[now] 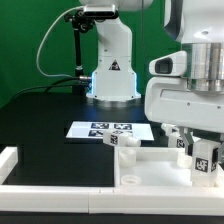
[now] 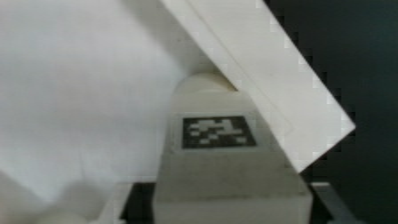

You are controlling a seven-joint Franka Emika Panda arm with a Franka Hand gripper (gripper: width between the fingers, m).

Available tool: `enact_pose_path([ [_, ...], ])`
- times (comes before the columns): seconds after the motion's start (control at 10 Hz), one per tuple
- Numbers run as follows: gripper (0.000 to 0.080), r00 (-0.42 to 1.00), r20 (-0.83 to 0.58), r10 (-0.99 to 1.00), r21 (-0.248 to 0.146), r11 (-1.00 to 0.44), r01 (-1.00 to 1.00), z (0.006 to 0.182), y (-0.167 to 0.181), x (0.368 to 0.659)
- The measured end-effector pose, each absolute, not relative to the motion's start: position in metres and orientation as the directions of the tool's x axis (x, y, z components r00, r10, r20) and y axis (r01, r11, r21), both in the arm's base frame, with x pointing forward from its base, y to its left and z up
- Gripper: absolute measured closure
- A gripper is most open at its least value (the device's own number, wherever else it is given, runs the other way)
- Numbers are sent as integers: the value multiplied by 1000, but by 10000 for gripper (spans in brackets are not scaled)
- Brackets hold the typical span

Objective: Assemble one leg

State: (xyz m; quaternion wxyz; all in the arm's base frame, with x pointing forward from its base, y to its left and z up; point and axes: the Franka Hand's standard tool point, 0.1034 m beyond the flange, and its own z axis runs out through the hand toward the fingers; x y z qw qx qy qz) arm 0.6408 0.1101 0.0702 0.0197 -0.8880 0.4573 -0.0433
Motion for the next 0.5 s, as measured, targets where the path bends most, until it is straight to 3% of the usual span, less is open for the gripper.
enact_pose_path([
  [0.2,515,294,30,-955,-68,-295,-953,70,109,642],
  [0.3,514,82,4,-997,-68,-82,-994,70,109,642],
  [0.5,514,-193,-19,-981,-67,194,-979,70,109,641],
])
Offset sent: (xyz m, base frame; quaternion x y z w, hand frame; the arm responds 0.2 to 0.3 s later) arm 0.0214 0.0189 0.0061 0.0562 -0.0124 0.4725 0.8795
